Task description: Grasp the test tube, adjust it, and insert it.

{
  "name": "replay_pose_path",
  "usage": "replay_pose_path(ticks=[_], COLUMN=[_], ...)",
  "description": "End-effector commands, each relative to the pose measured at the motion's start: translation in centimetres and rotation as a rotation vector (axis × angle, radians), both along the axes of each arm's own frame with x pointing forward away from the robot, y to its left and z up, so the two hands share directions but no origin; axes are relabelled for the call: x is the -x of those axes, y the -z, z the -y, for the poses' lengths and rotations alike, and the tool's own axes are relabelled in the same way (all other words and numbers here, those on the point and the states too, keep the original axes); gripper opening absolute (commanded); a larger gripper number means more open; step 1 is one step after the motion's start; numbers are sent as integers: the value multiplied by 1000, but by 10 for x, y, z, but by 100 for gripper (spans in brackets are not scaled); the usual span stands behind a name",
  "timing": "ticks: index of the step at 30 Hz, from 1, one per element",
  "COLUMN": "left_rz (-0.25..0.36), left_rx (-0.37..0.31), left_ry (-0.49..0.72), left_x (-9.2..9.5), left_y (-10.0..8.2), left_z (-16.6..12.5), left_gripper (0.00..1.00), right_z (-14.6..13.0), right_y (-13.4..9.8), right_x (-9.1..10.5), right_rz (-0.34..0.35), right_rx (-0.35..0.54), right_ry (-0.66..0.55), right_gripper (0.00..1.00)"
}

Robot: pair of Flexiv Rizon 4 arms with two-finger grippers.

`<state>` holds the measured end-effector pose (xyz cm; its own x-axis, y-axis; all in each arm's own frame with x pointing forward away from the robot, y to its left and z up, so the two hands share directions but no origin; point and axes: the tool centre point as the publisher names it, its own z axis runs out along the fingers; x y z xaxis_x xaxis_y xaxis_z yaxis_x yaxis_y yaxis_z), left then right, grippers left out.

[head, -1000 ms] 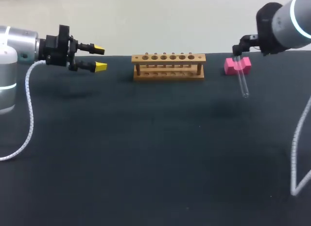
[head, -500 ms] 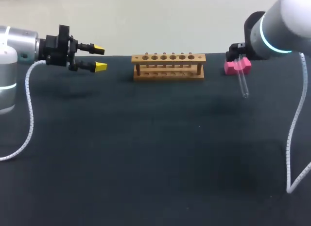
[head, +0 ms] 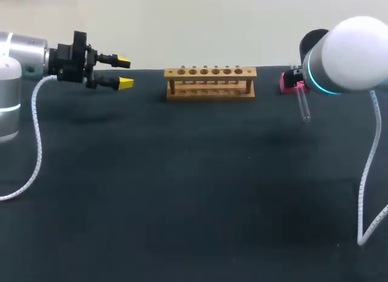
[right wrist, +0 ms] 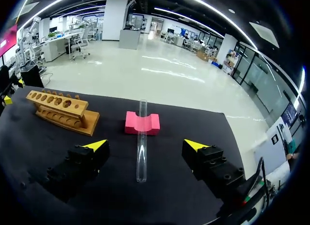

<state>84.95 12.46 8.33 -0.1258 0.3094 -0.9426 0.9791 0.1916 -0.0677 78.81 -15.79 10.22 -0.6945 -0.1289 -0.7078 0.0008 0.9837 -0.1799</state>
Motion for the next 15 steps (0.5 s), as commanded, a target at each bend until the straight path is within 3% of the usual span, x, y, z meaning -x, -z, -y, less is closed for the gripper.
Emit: replay_pose_path(ticks=[1, 8, 15], left_rz=[1, 1, 1], left_rx=[3, 3, 3], left_ry=[5, 5, 5], left_x=[-2, -2, -2], left_y=[1, 1, 1], left_z=[-1, -1, -1], left_gripper=[100, 100, 100], right_z=[1, 1, 4], right_y=[2, 2, 21], right_x=[2, 2, -5], right_rz=[72, 72, 156], right_rx=[-2, -2, 28], right_ry=[-13, -13, -34], right_gripper=[100, 100, 100])
